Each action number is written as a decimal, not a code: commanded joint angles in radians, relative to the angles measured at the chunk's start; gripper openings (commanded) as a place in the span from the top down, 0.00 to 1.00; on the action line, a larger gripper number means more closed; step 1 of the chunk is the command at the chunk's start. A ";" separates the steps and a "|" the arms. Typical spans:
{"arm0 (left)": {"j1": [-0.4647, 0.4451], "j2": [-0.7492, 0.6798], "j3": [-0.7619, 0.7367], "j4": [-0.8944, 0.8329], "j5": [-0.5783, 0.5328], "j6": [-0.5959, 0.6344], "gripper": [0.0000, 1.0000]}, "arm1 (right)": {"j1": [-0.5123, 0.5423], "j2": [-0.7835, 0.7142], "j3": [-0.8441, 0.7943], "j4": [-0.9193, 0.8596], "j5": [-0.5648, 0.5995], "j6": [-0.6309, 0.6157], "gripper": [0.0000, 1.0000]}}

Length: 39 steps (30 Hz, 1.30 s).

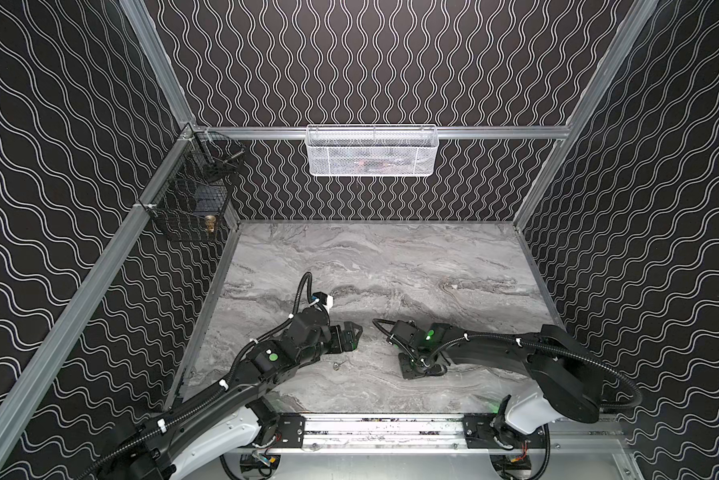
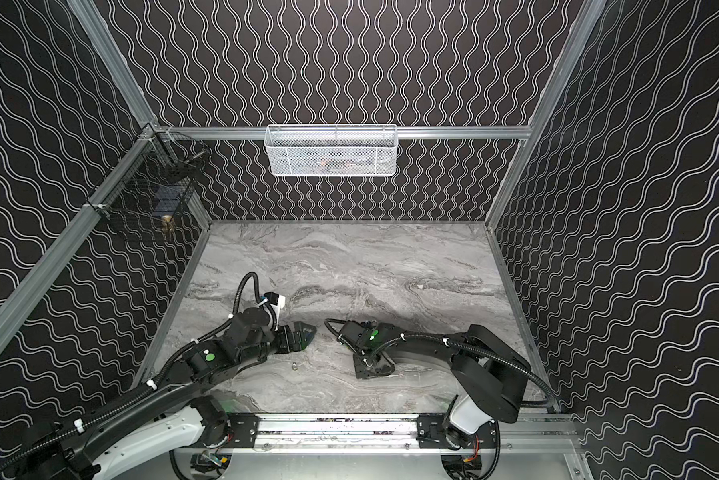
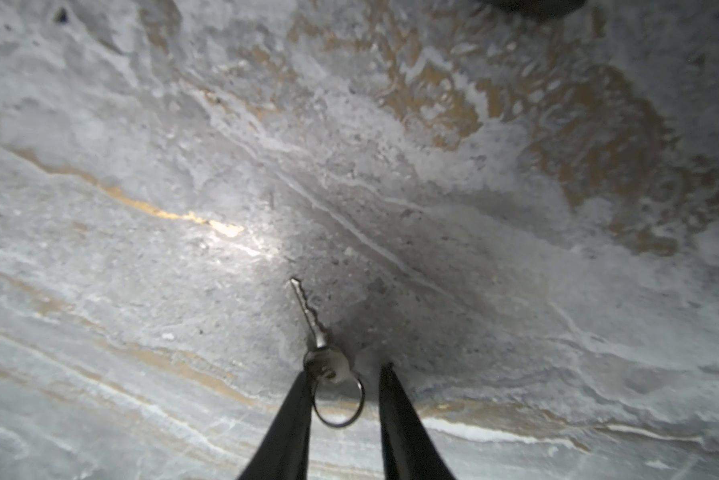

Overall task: Unlock with the key
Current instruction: 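Close the right gripper on the silver key's ring end, then lift the silver key with the right gripper toward the black padlock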

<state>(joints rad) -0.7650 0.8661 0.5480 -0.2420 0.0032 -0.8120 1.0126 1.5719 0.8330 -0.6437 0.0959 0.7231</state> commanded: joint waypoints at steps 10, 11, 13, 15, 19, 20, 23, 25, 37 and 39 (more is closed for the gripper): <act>0.001 0.002 0.002 0.005 -0.009 -0.010 0.01 | 0.001 0.005 -0.006 -0.010 0.009 -0.013 0.83; 0.001 0.003 0.001 0.008 -0.009 -0.012 0.01 | 0.001 0.004 -0.008 -0.010 0.007 -0.013 0.83; 0.001 0.002 0.001 0.009 -0.009 -0.012 0.01 | 0.002 0.002 -0.008 -0.011 0.010 -0.013 0.83; 0.000 0.003 0.006 0.009 -0.007 -0.011 0.01 | 0.001 -0.004 -0.009 -0.010 0.014 -0.012 0.84; 0.000 0.002 0.002 0.014 -0.006 -0.016 0.01 | 0.000 -0.010 -0.004 -0.014 0.013 -0.013 0.85; 0.001 -0.001 0.000 0.016 -0.006 -0.016 0.01 | 0.000 -0.010 -0.003 -0.014 0.015 -0.014 0.86; 0.000 -0.002 -0.002 0.014 -0.006 -0.017 0.01 | 0.000 -0.008 0.001 -0.015 0.010 -0.014 0.84; 0.000 -0.002 0.002 0.009 -0.006 -0.014 0.01 | -0.001 -0.011 0.004 -0.012 0.001 -0.019 0.81; 0.001 0.002 0.002 0.017 -0.003 -0.016 0.01 | -0.006 -0.023 0.020 -0.018 -0.017 -0.025 0.84; 0.000 0.002 0.004 0.017 -0.001 -0.015 0.01 | -0.005 -0.024 0.026 -0.033 -0.007 -0.025 0.81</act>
<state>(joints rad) -0.7650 0.8665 0.5446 -0.2409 0.0040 -0.8154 1.0069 1.5513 0.8474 -0.6460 0.0772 0.6952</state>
